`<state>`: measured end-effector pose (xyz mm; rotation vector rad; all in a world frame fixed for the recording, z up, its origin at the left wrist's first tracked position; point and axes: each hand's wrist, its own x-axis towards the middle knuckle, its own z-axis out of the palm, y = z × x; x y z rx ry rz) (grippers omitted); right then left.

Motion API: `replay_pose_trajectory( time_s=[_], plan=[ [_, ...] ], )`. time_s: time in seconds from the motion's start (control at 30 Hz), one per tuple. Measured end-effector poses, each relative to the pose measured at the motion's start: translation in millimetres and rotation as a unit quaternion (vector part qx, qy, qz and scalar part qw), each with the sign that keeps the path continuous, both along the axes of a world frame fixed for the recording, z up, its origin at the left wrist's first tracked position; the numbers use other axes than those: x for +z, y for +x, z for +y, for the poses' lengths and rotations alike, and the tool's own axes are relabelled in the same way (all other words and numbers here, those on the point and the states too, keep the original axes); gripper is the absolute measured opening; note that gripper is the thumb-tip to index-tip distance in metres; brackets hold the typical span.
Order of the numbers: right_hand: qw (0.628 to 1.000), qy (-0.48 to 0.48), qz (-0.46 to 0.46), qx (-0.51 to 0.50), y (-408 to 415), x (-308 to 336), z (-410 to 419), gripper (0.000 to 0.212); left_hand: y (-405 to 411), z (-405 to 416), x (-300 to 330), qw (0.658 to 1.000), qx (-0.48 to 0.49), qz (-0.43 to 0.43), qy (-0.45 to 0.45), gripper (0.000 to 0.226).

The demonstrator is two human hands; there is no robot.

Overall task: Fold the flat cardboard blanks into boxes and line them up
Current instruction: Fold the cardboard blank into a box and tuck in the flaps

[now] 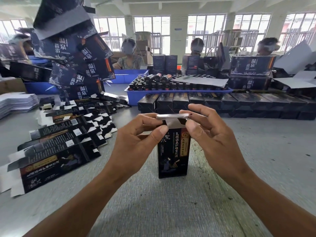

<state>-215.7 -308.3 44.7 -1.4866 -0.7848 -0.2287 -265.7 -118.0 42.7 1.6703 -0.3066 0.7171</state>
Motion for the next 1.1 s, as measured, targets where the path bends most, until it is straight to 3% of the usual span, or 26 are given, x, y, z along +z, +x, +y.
replay_pose_trajectory(
  time_s=[0.17, 0.4, 0.47, 0.57, 0.7, 0.77, 0.83, 0.97, 1.1],
  plan=[
    [1.0, 0.02, -0.013, -0.015, -1, 0, 2, 0.019, 0, -2, -1, 1.0, -0.003, -0.011, 0.01, 0.015],
    [0.999, 0.003, -0.021, -0.027, 2, -1, 0, 0.02, -1, 1, -2, 1.0, -0.011, 0.011, -0.004, 0.028],
    [0.999, -0.014, -0.033, -0.038, 3, -3, -2, 0.02, 0, 2, -3, 0.999, -0.003, 0.001, 0.032, 0.032],
    [0.991, -0.063, -0.083, -0.078, 5, -4, -3, 0.014, 1, 2, -4, 0.992, 0.026, -0.048, 0.111, 0.021],
    [0.982, -0.091, -0.122, -0.11, 12, -6, -3, 0.026, 3, 9, -6, 0.981, 0.047, -0.07, 0.176, 0.028],
    [0.979, -0.108, -0.125, -0.12, 16, -11, -4, 0.024, 4, 12, -9, 0.979, 0.039, -0.043, 0.193, 0.037],
    [0.972, -0.163, -0.103, -0.132, 16, -18, -1, 0.04, 5, 13, -13, 0.977, 0.041, 0.021, 0.209, 0.045],
    [0.939, -0.312, -0.037, -0.137, 10, -32, 13, 0.081, 16, 21, -18, 0.98, 0.113, 0.07, 0.15, 0.043],
    [0.906, -0.382, -0.119, -0.138, 1, -43, 24, 0.077, 21, 22, -20, 0.985, 0.12, 0.125, 0.004, 0.039]
  ],
)
